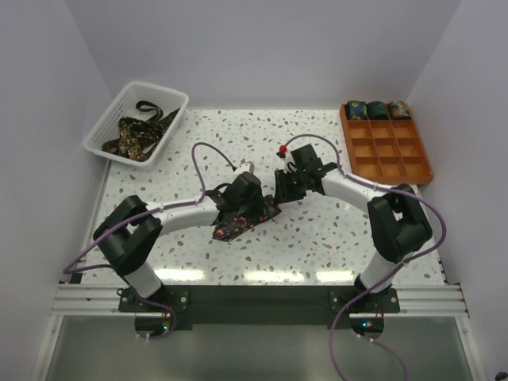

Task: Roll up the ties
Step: Roll the tie

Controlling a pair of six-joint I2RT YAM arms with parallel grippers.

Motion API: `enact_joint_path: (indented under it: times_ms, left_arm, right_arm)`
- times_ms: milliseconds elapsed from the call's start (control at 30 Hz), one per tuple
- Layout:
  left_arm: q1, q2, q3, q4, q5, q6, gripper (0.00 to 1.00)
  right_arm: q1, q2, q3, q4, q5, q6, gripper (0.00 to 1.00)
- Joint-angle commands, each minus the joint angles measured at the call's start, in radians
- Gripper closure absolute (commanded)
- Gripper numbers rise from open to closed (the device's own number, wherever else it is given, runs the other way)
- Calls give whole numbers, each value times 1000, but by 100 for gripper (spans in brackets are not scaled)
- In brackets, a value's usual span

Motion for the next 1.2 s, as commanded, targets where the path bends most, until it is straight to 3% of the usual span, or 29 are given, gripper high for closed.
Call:
enact_joint_path:
  times_ms: [0,100,233,367,667,1167]
  left_arm:
    - [-5,15,19,36,-17,-17,65]
    - [-5,19,13,37,-20,-19,72]
    - [-5,-7,-10,42,-24,-25,89]
    - [-2,-48,-50,48,-27,-29,95]
    - [44,-116,-192,123,18,-57,93]
    - [64,-142,-235,125,16,-49,86]
  right_arm:
    - [10,-38,6,25,-16,-1,63]
    - [10,-41,1,28,-15,0,63]
    - [11,-61,-2,28,-13,8,63]
    - [11,-89,-1,28,-21,22,62]
    - [10,-106,-16,59,-102,56,49]
    - [27,-32,-59,128,-184,83,43]
